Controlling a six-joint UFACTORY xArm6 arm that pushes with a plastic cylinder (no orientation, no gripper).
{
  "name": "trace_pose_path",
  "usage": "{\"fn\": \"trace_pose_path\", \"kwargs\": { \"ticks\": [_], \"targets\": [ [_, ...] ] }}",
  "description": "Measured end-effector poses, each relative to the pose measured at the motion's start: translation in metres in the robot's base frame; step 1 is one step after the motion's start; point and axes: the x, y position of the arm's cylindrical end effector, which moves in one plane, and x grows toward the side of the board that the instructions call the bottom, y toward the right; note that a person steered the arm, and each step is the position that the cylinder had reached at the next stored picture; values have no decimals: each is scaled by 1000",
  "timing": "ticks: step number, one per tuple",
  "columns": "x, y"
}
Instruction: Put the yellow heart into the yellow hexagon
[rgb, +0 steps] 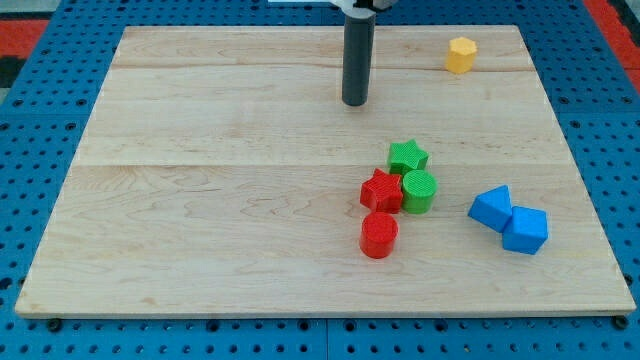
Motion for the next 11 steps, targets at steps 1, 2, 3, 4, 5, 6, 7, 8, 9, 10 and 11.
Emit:
{"fn": "trace_pose_path", "kwargs": {
  "ticks": [1, 2, 3, 4, 5, 6, 7, 8, 9, 10, 11],
  "targets": [
    [-19, -21],
    [-35, 4],
    [-49, -11],
    [-68, -92],
    [-67, -61],
    [-62, 12],
    [-63, 102],
    [-65, 58],
    [-70, -33],
    [-105, -17],
    [-100, 30]
  ]
}}
